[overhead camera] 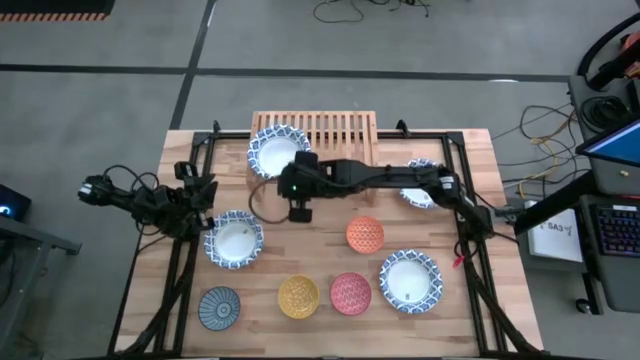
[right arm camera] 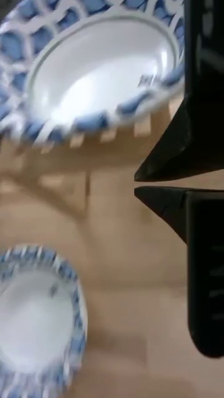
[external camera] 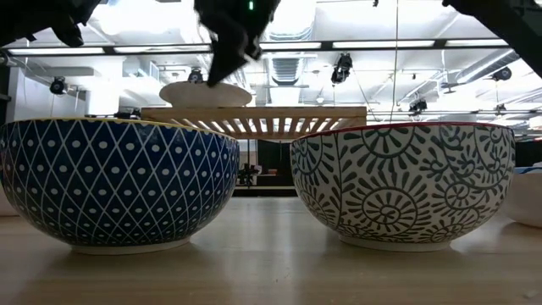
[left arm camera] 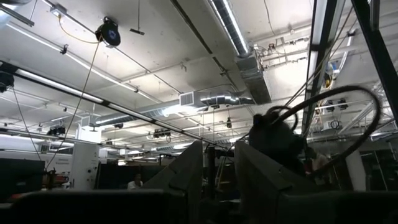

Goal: Place and stack bowls onto a shelf
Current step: Put the white patterned bowl on the shelf, then put the orange patterned bowl on the shelf

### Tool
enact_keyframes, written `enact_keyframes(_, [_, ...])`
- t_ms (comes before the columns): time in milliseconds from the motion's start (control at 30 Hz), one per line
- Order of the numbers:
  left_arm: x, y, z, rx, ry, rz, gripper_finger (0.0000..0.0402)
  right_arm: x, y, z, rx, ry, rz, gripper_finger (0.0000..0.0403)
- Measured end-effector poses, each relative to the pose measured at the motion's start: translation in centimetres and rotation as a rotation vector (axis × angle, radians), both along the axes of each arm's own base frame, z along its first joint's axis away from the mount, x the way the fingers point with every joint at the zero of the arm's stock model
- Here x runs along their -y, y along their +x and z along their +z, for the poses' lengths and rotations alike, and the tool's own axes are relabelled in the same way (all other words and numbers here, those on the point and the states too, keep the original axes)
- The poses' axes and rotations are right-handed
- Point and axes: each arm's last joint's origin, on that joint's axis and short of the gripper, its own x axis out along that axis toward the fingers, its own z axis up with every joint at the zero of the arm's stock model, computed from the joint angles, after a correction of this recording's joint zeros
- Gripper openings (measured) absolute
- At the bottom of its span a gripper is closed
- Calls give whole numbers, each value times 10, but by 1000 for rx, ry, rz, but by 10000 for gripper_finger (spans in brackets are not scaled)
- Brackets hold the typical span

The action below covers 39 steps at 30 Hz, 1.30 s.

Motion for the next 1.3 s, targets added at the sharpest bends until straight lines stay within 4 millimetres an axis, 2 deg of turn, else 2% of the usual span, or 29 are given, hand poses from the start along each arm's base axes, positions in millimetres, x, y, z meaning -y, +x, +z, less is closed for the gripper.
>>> enact_keyframes(200, [0,0,0,1,-1,0,75,27,2,0,50,-14,-53,12])
enact_keyframes(333, [0,0,0,2,-1,0,75,27,2,-1,44,43,-17,12])
enact_keyframes(533, [0,0,0,2,-1,0,75,-9,-6,4,5,124,-13,12])
enact_keyframes(733, [0,0,0,2,-1,0,75,-39,-28,16,-47,271,-146,12])
enact_keyframes(1100, [0,0,0,2,-1,0,75,-72,-63,38,-105,447,-320,13])
enact_keyframes(1300, [0,0,0,2,-1,0,75,-85,-69,40,-116,496,-355,13])
